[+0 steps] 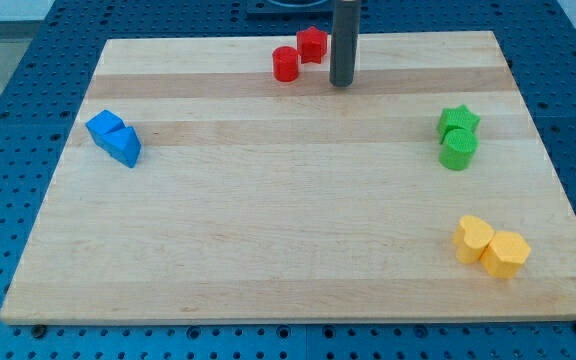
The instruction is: Move your arm towards the blue cube
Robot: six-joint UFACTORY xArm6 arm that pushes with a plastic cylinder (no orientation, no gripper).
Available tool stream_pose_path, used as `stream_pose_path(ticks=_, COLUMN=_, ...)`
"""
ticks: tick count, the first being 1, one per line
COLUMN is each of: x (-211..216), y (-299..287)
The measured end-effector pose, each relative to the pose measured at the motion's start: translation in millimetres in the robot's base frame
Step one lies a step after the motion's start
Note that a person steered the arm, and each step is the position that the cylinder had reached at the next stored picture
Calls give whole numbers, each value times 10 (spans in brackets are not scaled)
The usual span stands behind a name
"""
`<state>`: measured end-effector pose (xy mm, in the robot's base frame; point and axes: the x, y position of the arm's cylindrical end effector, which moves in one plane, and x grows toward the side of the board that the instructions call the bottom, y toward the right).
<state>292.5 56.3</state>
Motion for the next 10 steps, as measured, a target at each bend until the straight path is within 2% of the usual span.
stream_pose_path(ticks=5, x=8, y=-12)
stream_pose_path(ticks=6, x=249, y=-163)
stream_pose_path(ticks=7, x=471, y=-781)
stream_pose_path(ticks=9, x=479, y=-2629)
stream_pose_path(ticks=10, x=479, y=-3046)
